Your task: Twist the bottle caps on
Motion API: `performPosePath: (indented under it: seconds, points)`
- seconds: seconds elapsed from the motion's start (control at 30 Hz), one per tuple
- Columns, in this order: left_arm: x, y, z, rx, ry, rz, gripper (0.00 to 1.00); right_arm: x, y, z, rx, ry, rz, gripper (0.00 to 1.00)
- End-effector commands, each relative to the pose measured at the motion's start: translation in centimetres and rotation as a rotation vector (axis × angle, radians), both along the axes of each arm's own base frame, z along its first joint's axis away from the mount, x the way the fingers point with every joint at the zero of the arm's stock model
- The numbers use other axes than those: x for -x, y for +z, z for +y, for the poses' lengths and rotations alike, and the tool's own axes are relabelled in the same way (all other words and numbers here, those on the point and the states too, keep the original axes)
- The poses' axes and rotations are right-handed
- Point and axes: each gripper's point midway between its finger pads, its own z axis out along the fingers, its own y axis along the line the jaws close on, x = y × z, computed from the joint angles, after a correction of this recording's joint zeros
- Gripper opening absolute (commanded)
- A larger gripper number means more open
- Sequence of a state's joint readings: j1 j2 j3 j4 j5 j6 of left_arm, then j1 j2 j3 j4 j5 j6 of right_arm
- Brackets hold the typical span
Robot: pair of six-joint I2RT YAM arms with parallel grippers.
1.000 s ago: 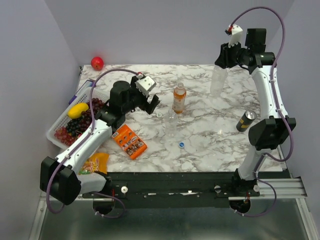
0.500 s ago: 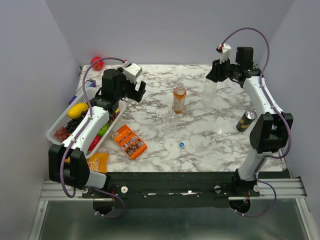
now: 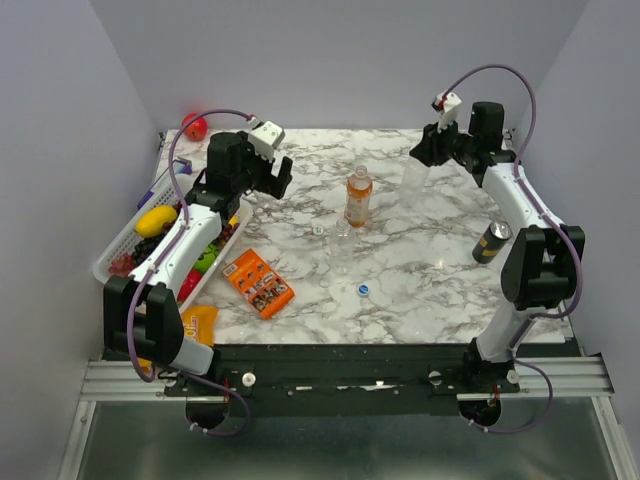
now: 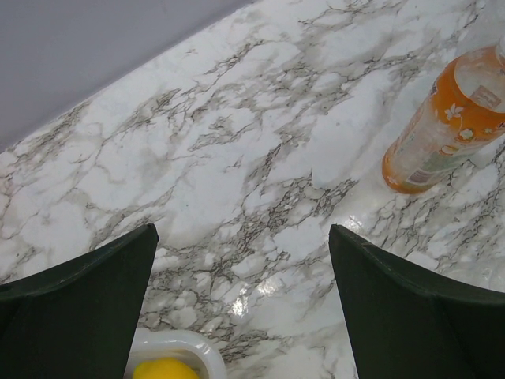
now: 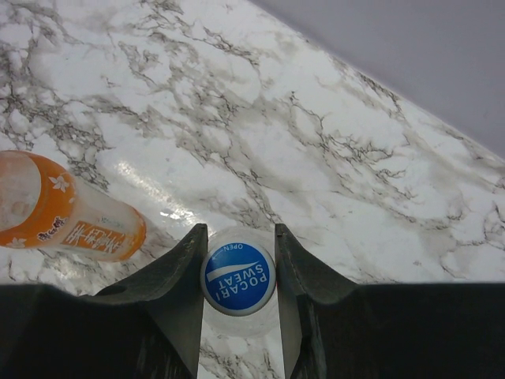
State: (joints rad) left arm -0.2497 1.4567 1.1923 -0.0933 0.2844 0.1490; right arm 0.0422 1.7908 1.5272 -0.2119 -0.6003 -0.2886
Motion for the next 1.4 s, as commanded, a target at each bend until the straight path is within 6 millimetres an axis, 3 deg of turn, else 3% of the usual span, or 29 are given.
performPosePath:
  seconds: [0.0, 0.17, 0.47, 0.63, 0.97, 1.07, 1.17, 1.33, 1.37]
  points:
    - [-0.9, 1.6, -0.1, 0.025, 0.008, -0.028, 0.99, -1.0, 0.5, 0.1, 0.004, -0.001, -0.046, 0.19]
    - [-0.9, 1.5, -0.2, 0.026, 0.006, -0.028, 0.99, -1.2, -0.3, -0.1, 0.014, -0.006, -0.023, 0.33]
    - [-0.6, 1.5, -0.2, 0.022, -0.002, -0.033, 0.99, -1.2, -1.7, -0.4, 0.039, -0.009, -0.004, 0.38]
    - [-0.4, 1.4, -0.2, 0.021, -0.007, -0.029, 0.99, -1.1, -2.4, -0.5, 0.045, -0.016, 0.009, 0.53]
    - [-0.2, 1.2, -0.3, 0.020, -0.016, -0.025, 0.99, -1.3, -2.4, -0.5, 0.040, -0.021, 0.012, 0.58]
    - [-0.2, 1.2, -0.3, 0.020, -0.020, -0.025, 0.99, -1.2, -1.4, -0.2, 0.022, -0.009, 0.001, 0.60]
    - [0.1, 1.2, -0.7, 0.022, -0.045, -0.022, 0.99, -0.6, 1.2, 0.5, -0.011, 0.026, -0.035, 0.67]
    - [0.6, 0.3, -1.2, 0.010, -0.089, 0.005, 0.99, 2.8, 6.9, 2.5, -0.088, 0.142, -0.094, 0.76]
    - [0.6, 0.2, -1.2, 0.007, -0.094, 0.007, 0.99, 3.3, 7.1, 2.6, -0.098, 0.148, -0.090, 0.77]
